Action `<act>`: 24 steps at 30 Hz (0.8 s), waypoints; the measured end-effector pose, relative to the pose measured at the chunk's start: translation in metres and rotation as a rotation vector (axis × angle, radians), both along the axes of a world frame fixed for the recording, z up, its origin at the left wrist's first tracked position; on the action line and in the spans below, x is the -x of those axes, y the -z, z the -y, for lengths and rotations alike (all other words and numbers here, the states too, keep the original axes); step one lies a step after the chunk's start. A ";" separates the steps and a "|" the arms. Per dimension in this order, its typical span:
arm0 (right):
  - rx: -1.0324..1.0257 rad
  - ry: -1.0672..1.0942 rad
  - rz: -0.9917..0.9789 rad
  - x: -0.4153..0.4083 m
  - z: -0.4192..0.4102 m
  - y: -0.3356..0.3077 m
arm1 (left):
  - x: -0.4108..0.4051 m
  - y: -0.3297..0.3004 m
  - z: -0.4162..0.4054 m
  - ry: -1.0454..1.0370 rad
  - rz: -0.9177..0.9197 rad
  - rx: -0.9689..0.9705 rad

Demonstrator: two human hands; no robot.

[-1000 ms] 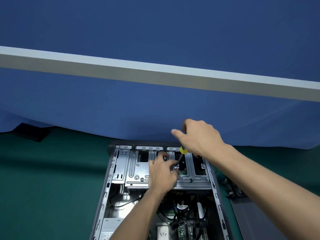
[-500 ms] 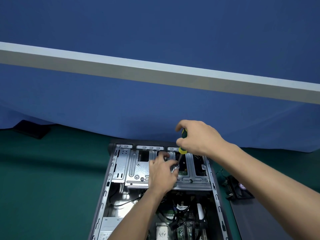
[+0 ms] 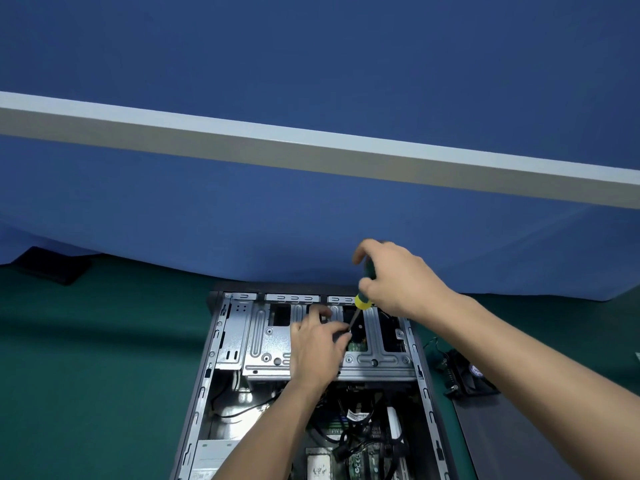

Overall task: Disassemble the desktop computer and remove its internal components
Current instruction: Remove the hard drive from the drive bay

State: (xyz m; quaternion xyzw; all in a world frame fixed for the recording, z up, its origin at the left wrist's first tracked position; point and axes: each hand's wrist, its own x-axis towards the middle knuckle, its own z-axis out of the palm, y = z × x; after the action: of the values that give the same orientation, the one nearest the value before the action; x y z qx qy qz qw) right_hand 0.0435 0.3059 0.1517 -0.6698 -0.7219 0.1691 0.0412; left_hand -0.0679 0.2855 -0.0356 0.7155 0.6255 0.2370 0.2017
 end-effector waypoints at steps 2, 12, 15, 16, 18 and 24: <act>0.000 0.002 -0.023 -0.005 0.004 -0.003 | -0.001 -0.003 0.000 -0.010 -0.007 -0.009; -0.230 0.451 -0.453 -0.058 0.043 0.021 | -0.006 -0.014 0.009 0.070 -0.273 -0.226; -0.256 0.561 -0.596 -0.065 0.061 0.041 | -0.008 -0.015 0.009 0.138 -0.359 -0.293; -0.261 0.596 -0.638 -0.066 0.067 0.049 | -0.009 -0.015 0.007 0.154 -0.389 -0.293; -0.263 0.645 -0.669 -0.069 0.078 0.066 | -0.013 -0.017 0.004 0.170 -0.426 -0.261; -0.125 0.585 -0.439 -0.079 0.101 0.093 | -0.023 -0.016 0.000 0.201 -0.563 0.001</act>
State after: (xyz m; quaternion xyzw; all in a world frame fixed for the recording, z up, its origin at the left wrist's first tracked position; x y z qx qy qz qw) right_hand 0.1227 0.2052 0.0587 -0.7917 -0.4829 0.2454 0.2825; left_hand -0.0447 0.2856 -0.0195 0.8111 0.5832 0.0078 0.0433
